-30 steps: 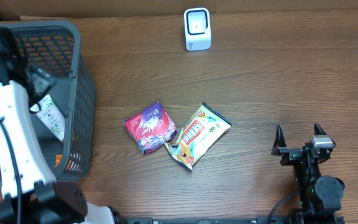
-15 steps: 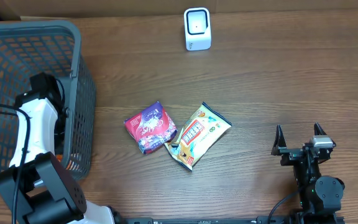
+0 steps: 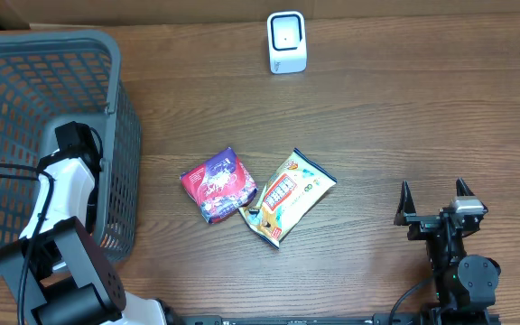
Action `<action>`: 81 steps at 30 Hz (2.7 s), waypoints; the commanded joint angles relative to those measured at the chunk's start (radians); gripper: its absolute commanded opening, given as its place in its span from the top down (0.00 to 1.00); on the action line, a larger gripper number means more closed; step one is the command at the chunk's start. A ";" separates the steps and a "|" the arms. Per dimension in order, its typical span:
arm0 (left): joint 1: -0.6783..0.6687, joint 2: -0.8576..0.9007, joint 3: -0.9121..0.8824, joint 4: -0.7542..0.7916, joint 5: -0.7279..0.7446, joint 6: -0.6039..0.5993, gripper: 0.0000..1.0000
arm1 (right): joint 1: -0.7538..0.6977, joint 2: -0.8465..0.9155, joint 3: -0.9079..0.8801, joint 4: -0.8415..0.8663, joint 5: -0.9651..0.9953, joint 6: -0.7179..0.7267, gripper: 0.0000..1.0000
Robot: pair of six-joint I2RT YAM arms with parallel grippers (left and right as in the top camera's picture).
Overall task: Scan the item barcode
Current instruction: 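Reach the left gripper into the basket toward the white tube, then grasp the white tube with the left gripper and lift it out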
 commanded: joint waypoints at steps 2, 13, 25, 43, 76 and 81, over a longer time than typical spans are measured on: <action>-0.005 -0.007 -0.022 0.006 0.019 0.001 0.38 | -0.002 -0.006 -0.010 0.008 0.009 0.003 0.00; -0.005 -0.007 -0.022 0.012 0.032 0.000 0.63 | -0.002 -0.006 -0.010 0.008 0.009 0.003 0.00; -0.005 -0.014 0.199 -0.155 0.042 0.086 0.85 | -0.002 -0.006 -0.010 0.008 0.009 0.003 0.00; -0.005 -0.014 0.663 -0.476 0.042 0.133 0.95 | -0.002 -0.006 -0.010 0.008 0.009 0.003 0.00; -0.005 -0.014 0.911 -0.609 0.083 0.160 0.96 | -0.002 -0.006 -0.010 0.008 0.009 0.003 0.00; -0.005 -0.014 1.014 -0.656 0.126 0.173 0.96 | -0.002 -0.006 -0.010 0.008 0.009 0.003 0.00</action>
